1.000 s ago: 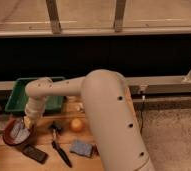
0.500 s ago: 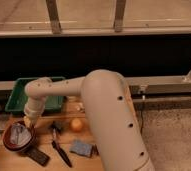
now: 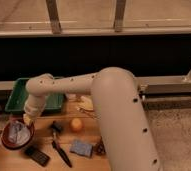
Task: Stack bowls into tray
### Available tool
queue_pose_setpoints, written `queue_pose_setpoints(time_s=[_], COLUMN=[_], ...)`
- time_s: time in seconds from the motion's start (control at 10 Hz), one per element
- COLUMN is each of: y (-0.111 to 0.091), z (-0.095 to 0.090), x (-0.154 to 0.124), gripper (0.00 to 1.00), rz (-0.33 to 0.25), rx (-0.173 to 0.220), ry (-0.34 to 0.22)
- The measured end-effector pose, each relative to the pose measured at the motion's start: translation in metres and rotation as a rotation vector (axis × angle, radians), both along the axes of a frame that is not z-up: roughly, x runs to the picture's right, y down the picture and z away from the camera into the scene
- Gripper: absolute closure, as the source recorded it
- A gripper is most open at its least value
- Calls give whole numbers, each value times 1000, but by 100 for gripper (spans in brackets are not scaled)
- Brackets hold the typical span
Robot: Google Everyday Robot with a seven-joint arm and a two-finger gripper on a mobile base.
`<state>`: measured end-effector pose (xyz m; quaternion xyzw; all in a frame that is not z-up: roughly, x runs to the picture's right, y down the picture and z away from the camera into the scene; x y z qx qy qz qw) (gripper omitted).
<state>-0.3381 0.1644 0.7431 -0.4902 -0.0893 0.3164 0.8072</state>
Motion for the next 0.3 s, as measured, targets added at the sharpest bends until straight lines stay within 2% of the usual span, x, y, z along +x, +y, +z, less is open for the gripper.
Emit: queue_pose_setpoints(time_s=[0.2, 0.3], y=[-25, -38], z=[-17, -18], x=[18, 29], gripper=[100, 100], rz=[25, 34], rx=[45, 62], ry=[-5, -1])
